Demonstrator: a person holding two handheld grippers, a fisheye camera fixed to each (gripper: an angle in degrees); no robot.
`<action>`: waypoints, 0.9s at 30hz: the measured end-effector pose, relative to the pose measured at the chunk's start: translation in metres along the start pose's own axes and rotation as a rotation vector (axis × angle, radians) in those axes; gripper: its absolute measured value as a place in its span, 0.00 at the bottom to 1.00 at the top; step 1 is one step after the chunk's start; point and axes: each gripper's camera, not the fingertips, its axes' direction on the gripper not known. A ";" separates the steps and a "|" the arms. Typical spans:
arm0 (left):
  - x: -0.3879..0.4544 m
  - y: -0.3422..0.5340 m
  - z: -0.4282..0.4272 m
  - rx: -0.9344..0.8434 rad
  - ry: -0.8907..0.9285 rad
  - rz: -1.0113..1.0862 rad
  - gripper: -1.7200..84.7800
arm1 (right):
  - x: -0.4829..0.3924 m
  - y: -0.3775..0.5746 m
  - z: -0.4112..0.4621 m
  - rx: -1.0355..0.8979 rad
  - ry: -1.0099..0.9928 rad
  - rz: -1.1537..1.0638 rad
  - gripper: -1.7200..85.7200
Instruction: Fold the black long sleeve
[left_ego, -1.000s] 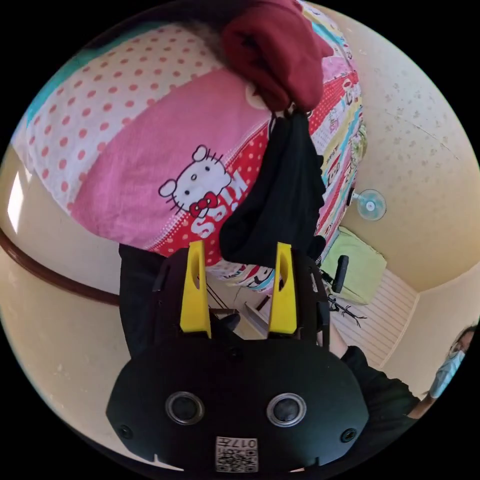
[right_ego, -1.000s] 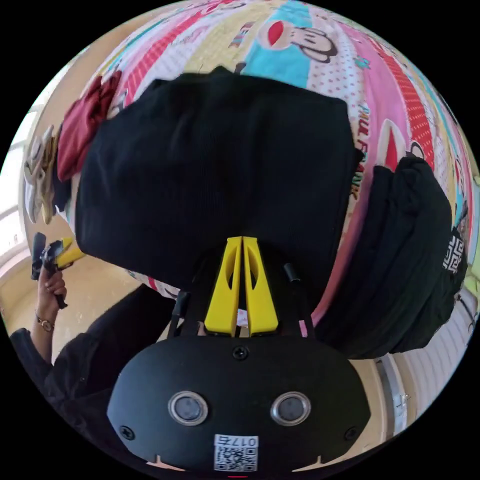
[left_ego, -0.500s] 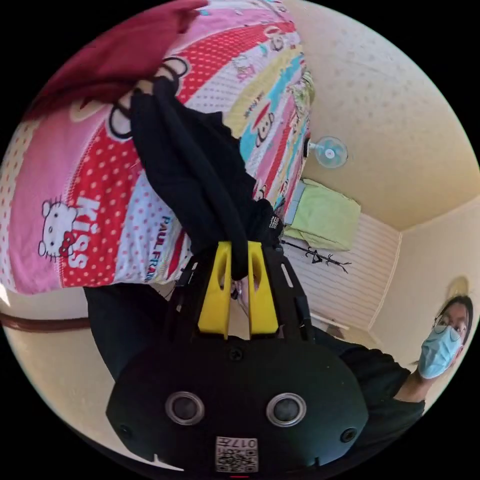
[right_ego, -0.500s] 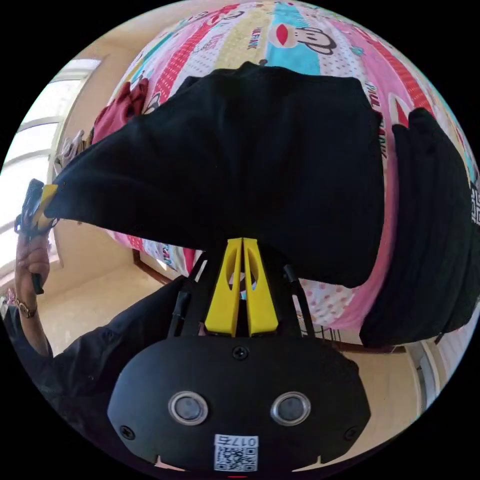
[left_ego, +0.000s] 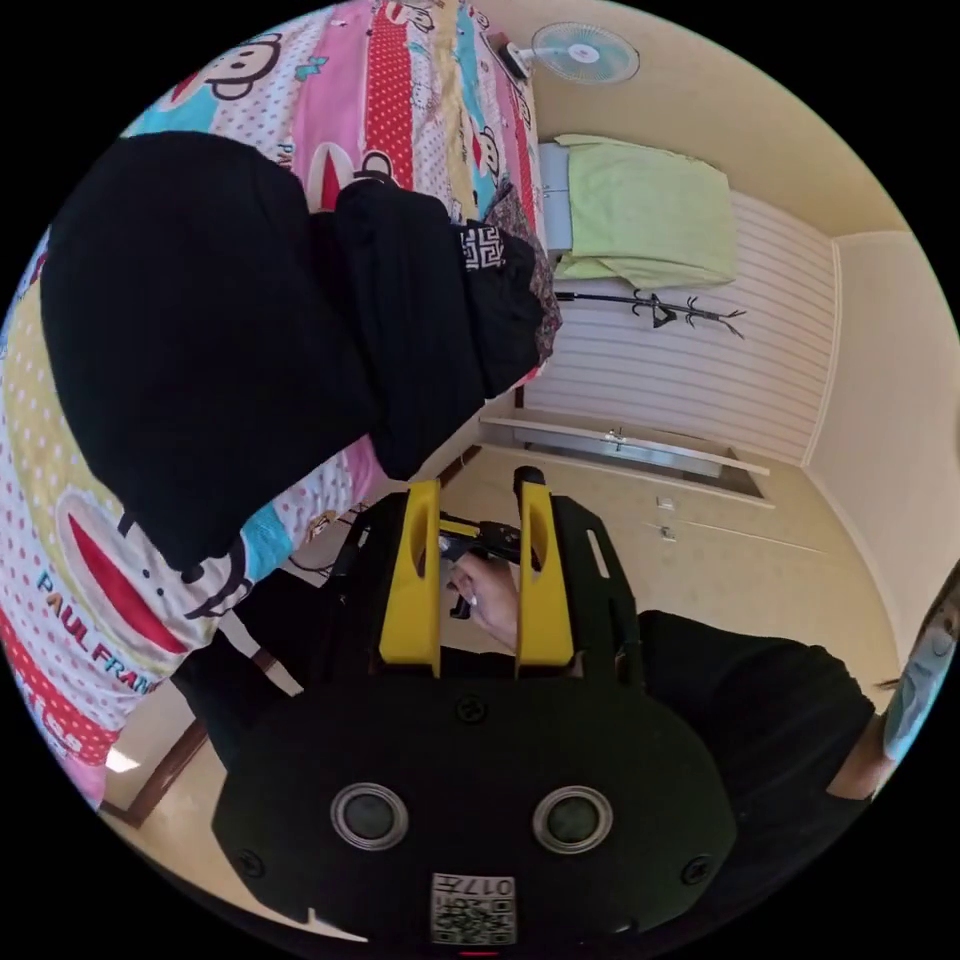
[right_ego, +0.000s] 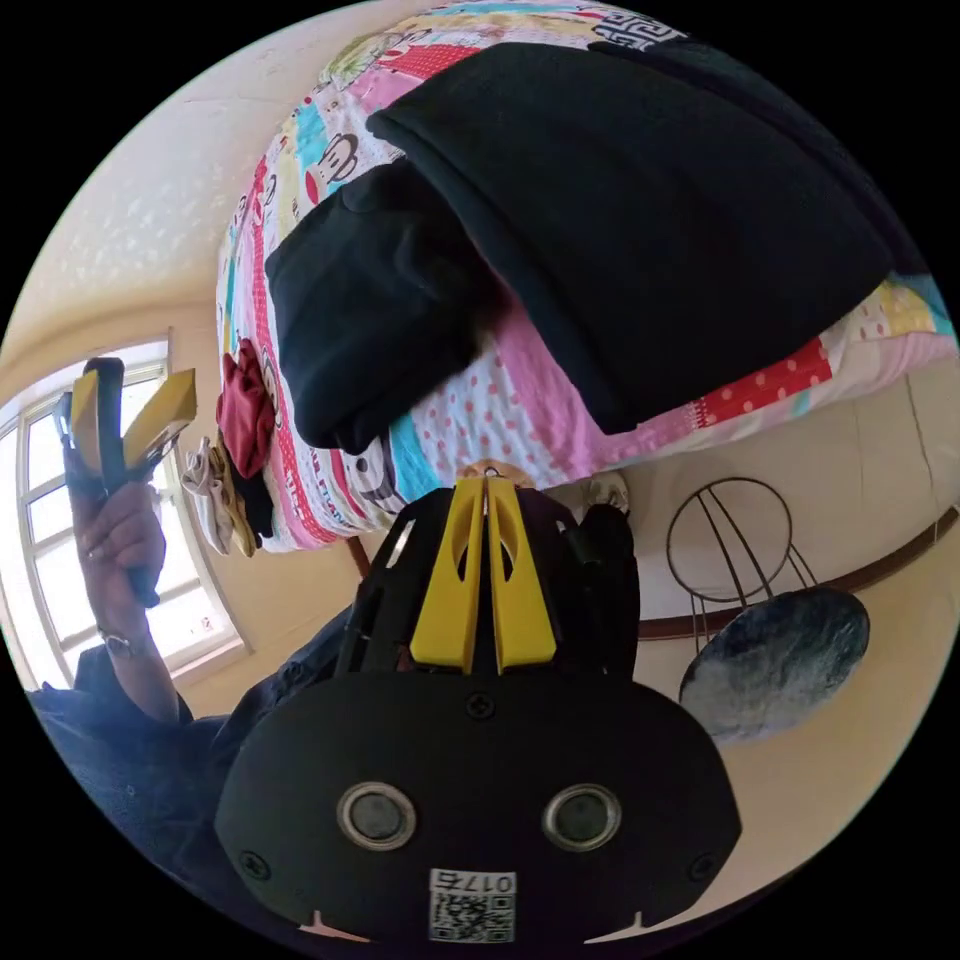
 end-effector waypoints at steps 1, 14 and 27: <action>-0.005 0.006 -0.004 0.030 -0.034 -0.021 0.16 | 0.005 0.000 -0.002 0.007 -0.028 0.003 0.04; -0.154 0.028 0.022 0.323 -0.140 -0.435 0.27 | 0.094 -0.050 0.033 0.073 -0.851 0.304 0.27; -0.040 0.089 -0.032 0.212 0.144 -0.187 0.13 | 0.085 -0.058 0.057 0.063 -1.248 0.433 0.26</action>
